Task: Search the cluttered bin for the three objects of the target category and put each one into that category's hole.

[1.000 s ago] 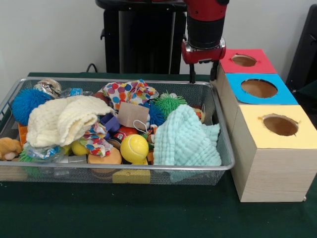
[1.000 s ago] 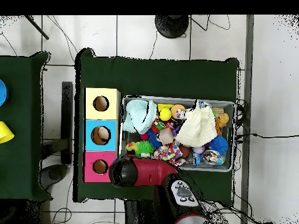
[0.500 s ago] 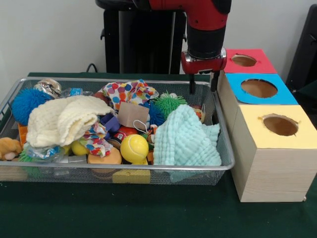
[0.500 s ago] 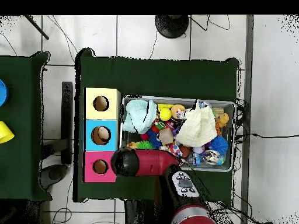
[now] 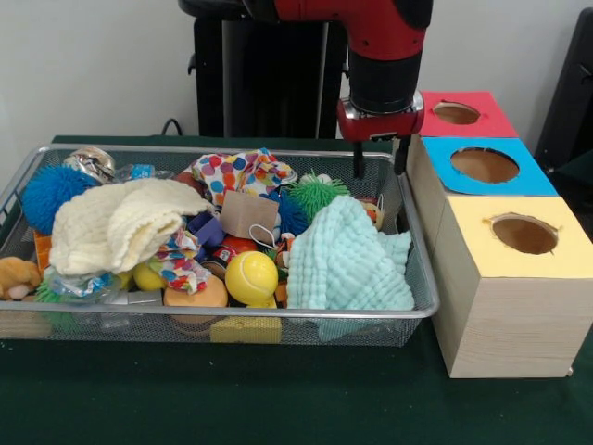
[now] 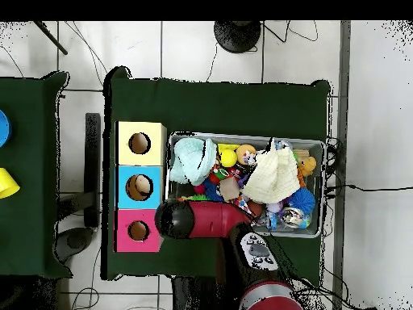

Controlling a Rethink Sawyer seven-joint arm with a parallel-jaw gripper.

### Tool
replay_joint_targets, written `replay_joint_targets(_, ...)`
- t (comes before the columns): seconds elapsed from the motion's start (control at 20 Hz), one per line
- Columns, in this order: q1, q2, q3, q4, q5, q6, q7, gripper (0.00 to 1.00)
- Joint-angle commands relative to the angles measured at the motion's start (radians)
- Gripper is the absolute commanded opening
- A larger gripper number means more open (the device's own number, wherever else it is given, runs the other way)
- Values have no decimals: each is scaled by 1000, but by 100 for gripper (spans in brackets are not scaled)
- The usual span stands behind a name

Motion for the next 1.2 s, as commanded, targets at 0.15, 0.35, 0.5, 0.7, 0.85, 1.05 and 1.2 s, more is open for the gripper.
replay_joint_targets(0.15,-59,56,111,-123,49,115,60,100)
replay_joint_targets(0.35,-76,69,130,-136,49,120,46,100)
replay_joint_targets(0.5,-83,75,137,-145,45,136,41,100)
replay_joint_targets(0.7,-85,79,137,-153,33,138,42,100)
replay_joint_targets(0.85,-82,83,133,-162,27,141,44,100)
replay_joint_targets(1.05,-84,89,134,-172,23,145,40,100)
replay_joint_targets(1.2,-88,98,137,-184,21,148,34,100)
